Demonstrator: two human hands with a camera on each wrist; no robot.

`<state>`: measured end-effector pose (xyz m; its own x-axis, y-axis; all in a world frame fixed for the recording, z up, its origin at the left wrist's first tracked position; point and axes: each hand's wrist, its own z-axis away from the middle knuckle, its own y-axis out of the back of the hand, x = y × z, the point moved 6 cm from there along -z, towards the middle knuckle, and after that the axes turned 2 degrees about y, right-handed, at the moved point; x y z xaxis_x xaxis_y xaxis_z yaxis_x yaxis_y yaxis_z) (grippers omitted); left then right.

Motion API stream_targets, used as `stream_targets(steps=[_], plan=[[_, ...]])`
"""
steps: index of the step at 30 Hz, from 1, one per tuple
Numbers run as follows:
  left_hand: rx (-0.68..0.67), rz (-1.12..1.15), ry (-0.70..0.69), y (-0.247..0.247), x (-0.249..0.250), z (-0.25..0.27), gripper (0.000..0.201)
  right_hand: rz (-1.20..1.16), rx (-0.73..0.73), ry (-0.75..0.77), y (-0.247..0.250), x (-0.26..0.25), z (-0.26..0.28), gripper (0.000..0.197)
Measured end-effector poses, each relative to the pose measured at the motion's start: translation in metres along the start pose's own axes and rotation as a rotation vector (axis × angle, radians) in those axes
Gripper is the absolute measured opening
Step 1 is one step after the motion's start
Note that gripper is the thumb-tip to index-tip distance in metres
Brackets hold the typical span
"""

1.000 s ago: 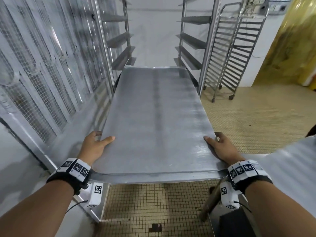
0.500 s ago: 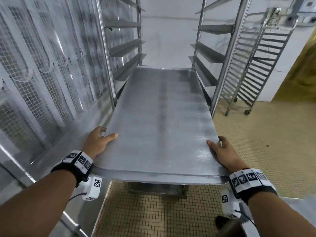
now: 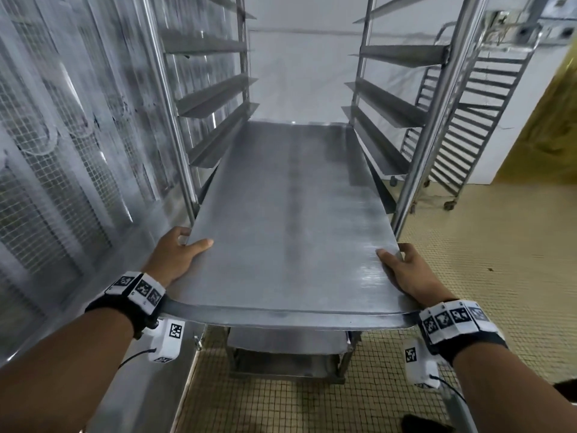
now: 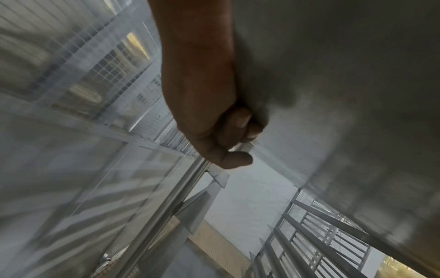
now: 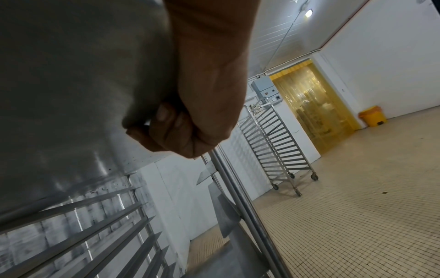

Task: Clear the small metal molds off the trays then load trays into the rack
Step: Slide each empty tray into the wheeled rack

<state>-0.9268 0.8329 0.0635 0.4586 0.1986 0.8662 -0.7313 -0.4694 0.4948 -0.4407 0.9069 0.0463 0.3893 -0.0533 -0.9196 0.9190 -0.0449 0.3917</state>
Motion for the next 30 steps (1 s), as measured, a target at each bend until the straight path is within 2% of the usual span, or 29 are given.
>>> stream_targets(steps=[5,7,9,13,15,21,26,30], plan=[[-0.022,0.013,-0.015,-0.001,0.005,-0.025,0.046,-0.065,0.007,-0.016,-0.008,-0.02,-0.006,0.038],[-0.027,0.03,-0.016,-0.001,0.003,-0.032,0.044,-0.073,0.0,-0.006,-0.008,-0.03,-0.002,0.025],[-0.02,0.041,-0.014,-0.001,0.002,-0.035,0.041,-0.06,0.002,0.002,-0.007,-0.038,0.004,0.019],[-0.03,0.043,-0.009,0.001,0.002,-0.033,0.052,-0.012,0.009,0.013,-0.006,-0.034,-0.001,0.036],[-0.047,0.037,0.002,0.001,0.002,-0.034,0.057,-0.009,0.006,-0.018,-0.004,-0.033,0.0,0.034],[-0.096,-0.002,0.026,0.001,0.014,-0.038,0.045,-0.002,-0.032,-0.039,0.003,-0.048,-0.001,0.029],[-0.091,0.02,0.027,-0.001,0.015,-0.041,0.044,0.081,-0.024,-0.023,0.005,-0.046,-0.006,0.038],[-0.149,-0.038,-0.015,-0.002,0.025,-0.041,0.03,0.171,-0.009,-0.002,0.004,-0.051,-0.01,0.043]])
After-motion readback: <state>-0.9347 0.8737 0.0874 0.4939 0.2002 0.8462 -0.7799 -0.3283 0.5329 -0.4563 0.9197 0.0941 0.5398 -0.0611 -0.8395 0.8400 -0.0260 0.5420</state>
